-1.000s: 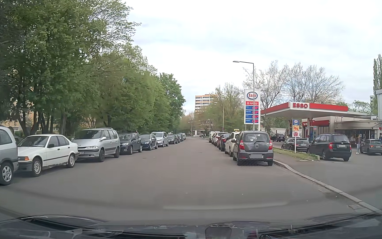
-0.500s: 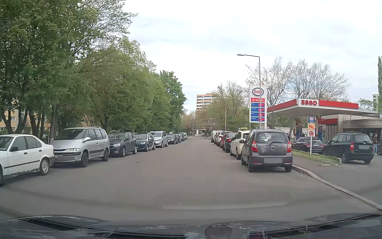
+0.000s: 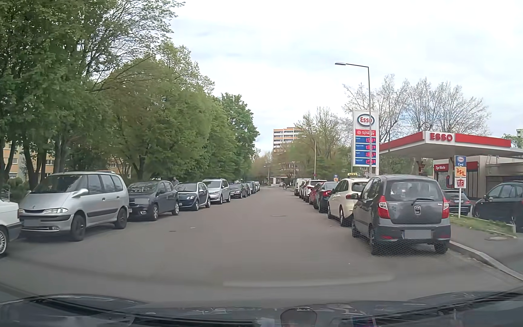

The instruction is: Follow the waypoints while adhering to traffic rules and regulations

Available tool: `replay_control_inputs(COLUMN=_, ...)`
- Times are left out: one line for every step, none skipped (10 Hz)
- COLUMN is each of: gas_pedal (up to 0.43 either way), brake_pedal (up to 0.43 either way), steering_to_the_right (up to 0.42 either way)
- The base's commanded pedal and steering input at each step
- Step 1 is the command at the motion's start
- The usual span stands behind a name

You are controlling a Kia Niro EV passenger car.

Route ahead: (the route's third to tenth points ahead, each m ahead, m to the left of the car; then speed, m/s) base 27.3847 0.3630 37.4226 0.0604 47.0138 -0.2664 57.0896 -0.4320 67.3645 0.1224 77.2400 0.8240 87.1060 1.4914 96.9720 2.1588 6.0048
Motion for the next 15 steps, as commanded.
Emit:
replay_control_inputs(gas_pedal=0.209, brake_pedal=0.0, steering_to_the_right=-0.015)
replay_control_inputs(gas_pedal=0.209, brake_pedal=0.0, steering_to_the_right=-0.01)
replay_control_inputs(gas_pedal=0.209, brake_pedal=0.0, steering_to_the_right=-0.005)
replay_control_inputs(gas_pedal=0.209, brake_pedal=0.0, steering_to_the_right=0.0)
replay_control_inputs(gas_pedal=0.189, brake_pedal=0.0, steering_to_the_right=0.002)
replay_control_inputs(gas_pedal=0.177, brake_pedal=0.0, steering_to_the_right=0.003)
replay_control_inputs(gas_pedal=0.157, brake_pedal=0.0, steering_to_the_right=0.005)
replay_control_inputs(gas_pedal=0.157, brake_pedal=0.0, steering_to_the_right=0.007)
replay_control_inputs(gas_pedal=0.157, brake_pedal=0.0, steering_to_the_right=0.011)
replay_control_inputs(gas_pedal=0.15, brake_pedal=0.0, steering_to_the_right=0.017)
replay_control_inputs(gas_pedal=0.15, brake_pedal=0.0, steering_to_the_right=0.022)
replay_control_inputs(gas_pedal=0.13, brake_pedal=0.0, steering_to_the_right=0.022)
replay_control_inputs(gas_pedal=0.098, brake_pedal=0.0, steering_to_the_right=0.023)
replay_control_inputs(gas_pedal=0.098, brake_pedal=0.0, steering_to_the_right=0.022)
replay_control_inputs(gas_pedal=0.098, brake_pedal=0.0, steering_to_the_right=0.022)
